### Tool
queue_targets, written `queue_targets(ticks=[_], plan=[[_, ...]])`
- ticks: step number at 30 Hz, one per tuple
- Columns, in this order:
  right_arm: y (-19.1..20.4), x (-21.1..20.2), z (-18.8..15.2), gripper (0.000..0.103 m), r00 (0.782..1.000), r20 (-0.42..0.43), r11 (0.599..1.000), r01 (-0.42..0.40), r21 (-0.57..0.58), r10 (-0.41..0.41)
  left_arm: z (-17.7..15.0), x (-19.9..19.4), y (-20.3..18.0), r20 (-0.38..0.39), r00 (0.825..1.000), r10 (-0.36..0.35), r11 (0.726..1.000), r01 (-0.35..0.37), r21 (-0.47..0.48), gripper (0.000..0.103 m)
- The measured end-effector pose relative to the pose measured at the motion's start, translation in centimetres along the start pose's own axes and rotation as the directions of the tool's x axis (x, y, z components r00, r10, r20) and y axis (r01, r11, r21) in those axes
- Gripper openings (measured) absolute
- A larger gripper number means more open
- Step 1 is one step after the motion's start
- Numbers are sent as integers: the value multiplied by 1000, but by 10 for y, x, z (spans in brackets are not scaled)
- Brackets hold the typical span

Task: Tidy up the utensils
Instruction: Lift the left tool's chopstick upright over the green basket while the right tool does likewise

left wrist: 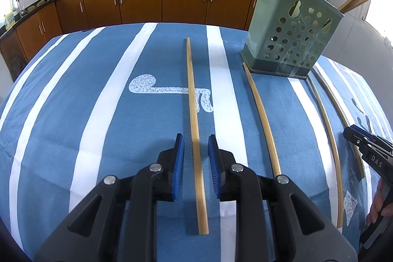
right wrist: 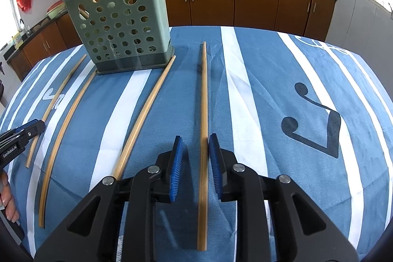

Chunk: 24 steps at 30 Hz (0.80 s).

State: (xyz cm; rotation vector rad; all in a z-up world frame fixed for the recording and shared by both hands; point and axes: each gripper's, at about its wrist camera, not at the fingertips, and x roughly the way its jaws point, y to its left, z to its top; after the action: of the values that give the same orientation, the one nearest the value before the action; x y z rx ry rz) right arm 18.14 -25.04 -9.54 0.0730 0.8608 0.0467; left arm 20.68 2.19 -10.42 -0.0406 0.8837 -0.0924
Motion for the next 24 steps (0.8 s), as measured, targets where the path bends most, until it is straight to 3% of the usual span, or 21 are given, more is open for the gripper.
queue_targets(ticks=[9,10,11,13,15,18,24], plan=[[-8,-12,-13,22,1000,2,1000,-2,29,2,-12,-8,-5,-4,999,37,998,-36,43,24],[-9,-14,-15,20,1000,3,999,-5,32,5,-14,-10,-4,-4,999,34,999,-34,39,22],[-10,-14,-16,8,1000,2,999,-6,36,6,-15,-11,-3,-3,999,36,999,-36,37,16],[-14,-14,-16,8,1000,2,999,-21,49,21,-15,-11,-1,-5,999,39,999,-39,34,9],[-15,-16,-16,8,1000,1,998,-19,54,19,-15,-12,0,-12,999,33,999,-33,35,8],[-17,-27,-13,7,999,42,998,-30,61,27,-16,-19,2,-16,1000,19,999,-18,34,8],[-23,-60,3,7,987,158,995,-49,87,35,-4,-54,5,72,997,-10,1000,9,20,8]])
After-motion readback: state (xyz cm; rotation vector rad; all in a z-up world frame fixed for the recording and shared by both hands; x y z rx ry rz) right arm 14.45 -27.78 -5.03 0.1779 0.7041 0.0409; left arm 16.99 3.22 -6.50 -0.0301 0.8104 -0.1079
